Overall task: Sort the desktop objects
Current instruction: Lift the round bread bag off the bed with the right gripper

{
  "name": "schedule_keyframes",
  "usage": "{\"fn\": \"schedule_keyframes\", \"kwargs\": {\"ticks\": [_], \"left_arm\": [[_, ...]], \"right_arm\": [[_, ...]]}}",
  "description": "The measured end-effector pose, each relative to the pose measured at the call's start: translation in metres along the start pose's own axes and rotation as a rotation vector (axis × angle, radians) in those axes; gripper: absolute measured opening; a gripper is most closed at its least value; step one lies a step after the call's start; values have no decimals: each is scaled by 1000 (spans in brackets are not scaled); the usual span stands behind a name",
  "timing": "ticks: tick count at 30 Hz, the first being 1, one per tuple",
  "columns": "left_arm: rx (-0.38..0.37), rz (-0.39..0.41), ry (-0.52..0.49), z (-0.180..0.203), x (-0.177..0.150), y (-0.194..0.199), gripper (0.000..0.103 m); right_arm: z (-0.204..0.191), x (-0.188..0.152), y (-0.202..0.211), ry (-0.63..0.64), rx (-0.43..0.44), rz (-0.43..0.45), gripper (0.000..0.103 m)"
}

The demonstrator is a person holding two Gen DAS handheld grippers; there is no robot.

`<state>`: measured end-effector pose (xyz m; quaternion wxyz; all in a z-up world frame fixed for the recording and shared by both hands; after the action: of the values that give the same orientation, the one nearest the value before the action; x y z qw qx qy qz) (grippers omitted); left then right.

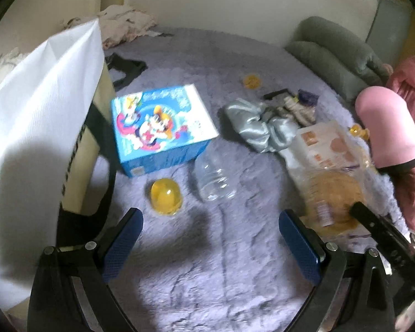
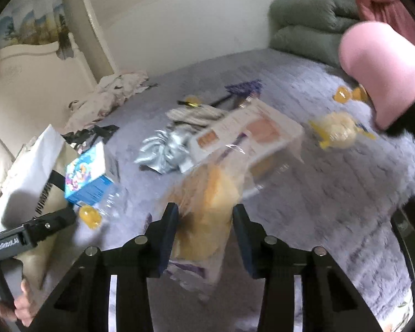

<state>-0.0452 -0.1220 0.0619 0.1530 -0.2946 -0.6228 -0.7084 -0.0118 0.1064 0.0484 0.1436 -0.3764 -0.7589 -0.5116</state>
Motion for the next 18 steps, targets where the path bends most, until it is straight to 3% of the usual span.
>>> {"fn": "schedule_keyframes", "kwargs": {"ticks": [2,4,9,12,16,18], "left_arm": [[-4,-8,24,-6,-4,-5,98],[4,-14,56,-12,-6,-10,98],[63,-40,78,-19,-7,-24,98],[46,-58,93,-21,-4,-33,98],[48,-50,80,-20,0,-35,98],[51,-50,77,-22,0,-36,98]], "right_arm": [[12,-1,-5,-25,-8,-44,69],[24,-1,-13,-76,-37,-91,82],[26,0,-23,-105,-68,-134,88],[9,-4,-35,-23,-135,-132,101],[4,-27,-76,80,-239,-206,103],[8,-30,-69,72,-203,-135,103]]}}
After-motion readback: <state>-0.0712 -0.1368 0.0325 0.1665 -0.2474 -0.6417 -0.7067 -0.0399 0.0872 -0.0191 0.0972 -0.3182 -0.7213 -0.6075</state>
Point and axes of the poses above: each gripper's, at about its wrist camera, not at the fingertips, and y roughly against the way its jaws point, z to its right, x to its top, the point moved 1 cm from there along -y, roughly the way its jaws point, and after that the axes turned 13 degrees about -y, right-handed, at the moved point
